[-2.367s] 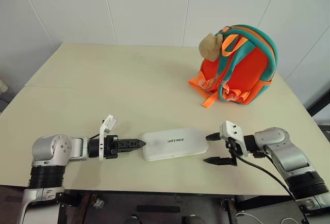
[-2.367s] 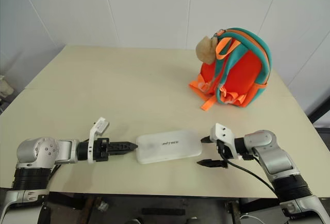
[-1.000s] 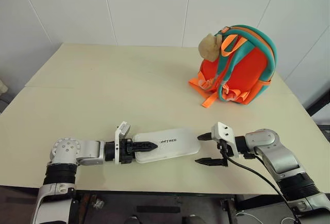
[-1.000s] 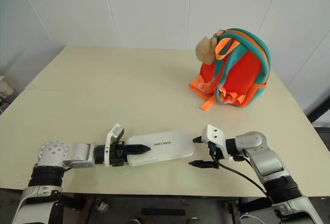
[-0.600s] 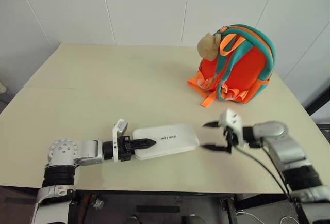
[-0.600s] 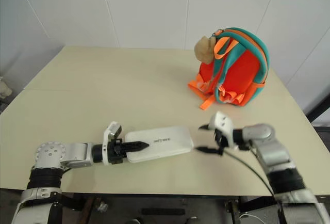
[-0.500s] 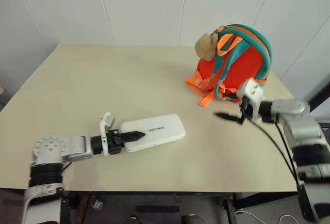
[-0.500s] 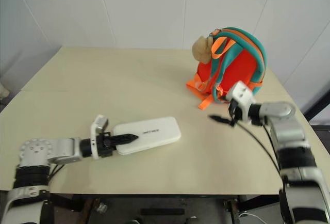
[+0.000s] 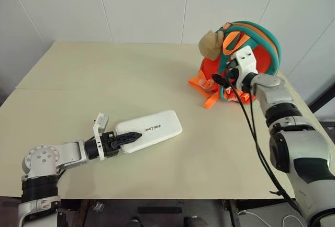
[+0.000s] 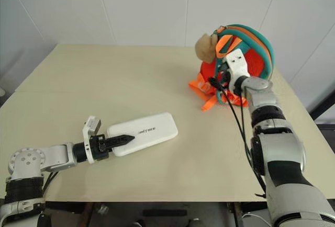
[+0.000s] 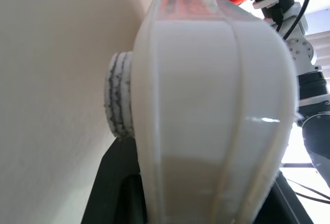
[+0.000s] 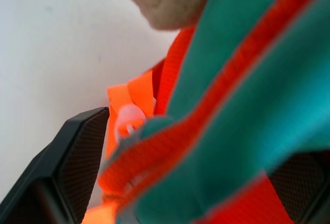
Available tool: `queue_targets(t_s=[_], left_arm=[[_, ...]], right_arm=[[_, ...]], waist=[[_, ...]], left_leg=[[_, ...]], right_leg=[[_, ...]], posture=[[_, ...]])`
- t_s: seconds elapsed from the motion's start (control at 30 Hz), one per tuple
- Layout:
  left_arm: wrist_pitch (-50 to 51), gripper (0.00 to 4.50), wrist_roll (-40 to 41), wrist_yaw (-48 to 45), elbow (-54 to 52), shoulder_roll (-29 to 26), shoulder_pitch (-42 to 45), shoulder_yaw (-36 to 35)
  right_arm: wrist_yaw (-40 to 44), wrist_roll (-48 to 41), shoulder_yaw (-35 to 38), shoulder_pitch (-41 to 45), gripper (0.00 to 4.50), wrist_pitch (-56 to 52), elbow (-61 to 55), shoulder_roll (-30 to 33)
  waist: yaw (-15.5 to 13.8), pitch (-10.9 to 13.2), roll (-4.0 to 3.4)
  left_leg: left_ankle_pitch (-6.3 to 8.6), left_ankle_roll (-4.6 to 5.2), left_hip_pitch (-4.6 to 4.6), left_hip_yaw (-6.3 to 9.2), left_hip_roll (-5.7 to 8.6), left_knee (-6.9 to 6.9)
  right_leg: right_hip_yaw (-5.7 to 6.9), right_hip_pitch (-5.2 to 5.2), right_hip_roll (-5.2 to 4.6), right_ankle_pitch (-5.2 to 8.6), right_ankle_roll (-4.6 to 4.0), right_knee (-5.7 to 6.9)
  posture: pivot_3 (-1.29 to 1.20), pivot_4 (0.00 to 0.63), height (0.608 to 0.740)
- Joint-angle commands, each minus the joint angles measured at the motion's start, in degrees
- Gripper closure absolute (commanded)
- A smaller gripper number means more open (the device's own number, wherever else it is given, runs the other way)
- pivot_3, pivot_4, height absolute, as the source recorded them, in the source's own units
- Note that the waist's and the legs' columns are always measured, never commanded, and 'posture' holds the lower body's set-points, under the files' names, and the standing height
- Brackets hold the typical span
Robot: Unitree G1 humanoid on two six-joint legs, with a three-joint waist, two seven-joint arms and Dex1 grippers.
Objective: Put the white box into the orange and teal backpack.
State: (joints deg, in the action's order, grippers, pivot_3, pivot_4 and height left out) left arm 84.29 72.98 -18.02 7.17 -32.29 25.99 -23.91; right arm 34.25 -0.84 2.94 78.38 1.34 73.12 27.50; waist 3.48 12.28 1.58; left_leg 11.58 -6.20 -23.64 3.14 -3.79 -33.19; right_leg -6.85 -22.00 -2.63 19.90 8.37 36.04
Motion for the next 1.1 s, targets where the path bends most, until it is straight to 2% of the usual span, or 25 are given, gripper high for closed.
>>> queue_targets(t_s=[0.03,0.17,0.23,0.43,0.53,0.63,0.73,0.83,0.93,1.03,1.1], left_arm=[[-0.5,3.24,2.3,1.6,-3.3,0.3,-1.6,-3.4],[-1.5,3.24,2.9,3.5,-5.2,1.3,-3.1,-4.4],[-2.1,3.24,3.4,4.4,-6.0,1.7,-3.7,-5.1],[-3.5,3.24,5.4,4.4,-7.7,1.2,-5.3,-7.2],[-4.1,3.24,6.4,3.8,-8.2,0.3,-5.3,-7.7],[-5.0,3.24,5.9,3.3,-7.6,-1.6,-5.2,-8.5],[-7.0,3.24,2.4,0.0,-7.8,-5.2,-7.0,-8.0],[-10.3,3.24,-0.1,-4.0,-8.6,-7.2,-9.1,-7.8],[-13.3,3.24,-2.0,-8.0,-9.6,-8.8,-11.8,-8.4],[-14.3,3.24,-3.7,-8.5,-11.1,-10.6,-14.6,-9.1],[-14.2,3.24,-4.5,-10.4,-13.2,-12.5,-16.9,-8.3]], right_arm=[[-4.7,0.1,2.0,3.0,0.0,2.4,1.5,-1.1],[-7.5,0.4,3.2,2.5,0.88,6.8,2.5,-2.7],[-7.0,0.2,4.0,2.5,1.59,8.3,2.6,-3.5],[-3.4,-0.3,5.4,3.0,3.6,10.0,2.2,-4.8],[2.2,-3.0,7.7,3.6,4.48,9.5,1.5,-5.4],[15.8,-7.7,10.3,4.6,4.48,4.9,0.0,-6.1],[34.1,-11.9,9.9,4.6,4.48,-2.9,-5.4,-5.5],[43.9,-15.7,8.9,2.6,4.48,-12.8,-13.5,-4.3],[48.6,-21.6,7.9,-3.1,4.48,-28.2,-29.0,-2.2],[47.4,-29.5,8.0,-10.4,4.48,-43.9,-47.7,1.0],[45.1,-33.4,8.5,-13.9,4.48,-50.6,-56.9,2.9]], waist=[[0.0,0.0,0.0],[0.1,0.0,0.0],[0.1,0.0,0.0],[1.0,0.0,0.0],[1.5,0.0,0.0],[1.7,0.0,-0.01],[1.9,0.0,-0.03],[2.0,0.0,-0.06],[1.5,0.0,-0.06],[1.1,0.0,-0.06],[0.9,0.0,-0.06]], left_leg=[[0.0,0.0,-0.04,0.0,0.0,-0.02],[0.0,0.0,-0.19,0.0,0.0,-0.21],[0.0,0.0,-0.49,0.01,0.0,-0.49],[-0.05,0.01,-0.46,0.04,0.01,-0.77],[-0.09,0.02,-0.45,0.05,0.01,-0.77],[-0.12,-0.03,-0.46,0.07,0.0,-0.74],[-0.13,-0.05,-0.45,0.07,0.0,-0.65],[-0.13,-0.06,-0.46,0.05,0.0,-0.59],[-0.12,-0.07,-0.49,0.07,-0.01,-0.51],[-0.11,-0.08,-0.52,0.09,-0.02,-0.41],[-0.1,-0.07,-0.56,0.11,-0.02,-0.4]], right_leg=[[0.0,-0.05,0.0,0.0,0.0,0.0],[0.0,-0.22,0.01,0.0,-0.01,0.18],[-0.01,-0.5,0.01,0.0,-0.01,0.48],[-0.03,-0.52,0.05,0.0,-0.01,0.9],[-0.03,-0.53,0.06,-0.01,0.0,0.99],[-0.02,-0.54,0.08,0.0,0.01,0.99],[-0.02,-0.56,0.09,0.0,0.01,0.94],[-0.01,-0.56,0.08,0.0,0.01,0.92],[0.02,-0.59,0.08,0.0,0.0,0.93],[0.05,-0.62,0.07,0.03,-0.05,0.92],[0.06,-0.67,0.06,0.07,-0.1,0.87]], posture=[[0.0,0.15,0.74],[0.0,0.15,0.74],[0.0,0.15,0.74],[0.0,0.15,0.74],[0.0,0.15,0.74],[0.0,0.15,0.74],[0.0,0.15,0.74],[0.0,0.15,0.74],[0.0,0.15,0.74],[0.0,0.15,0.74],[0.0,0.15,0.74]])
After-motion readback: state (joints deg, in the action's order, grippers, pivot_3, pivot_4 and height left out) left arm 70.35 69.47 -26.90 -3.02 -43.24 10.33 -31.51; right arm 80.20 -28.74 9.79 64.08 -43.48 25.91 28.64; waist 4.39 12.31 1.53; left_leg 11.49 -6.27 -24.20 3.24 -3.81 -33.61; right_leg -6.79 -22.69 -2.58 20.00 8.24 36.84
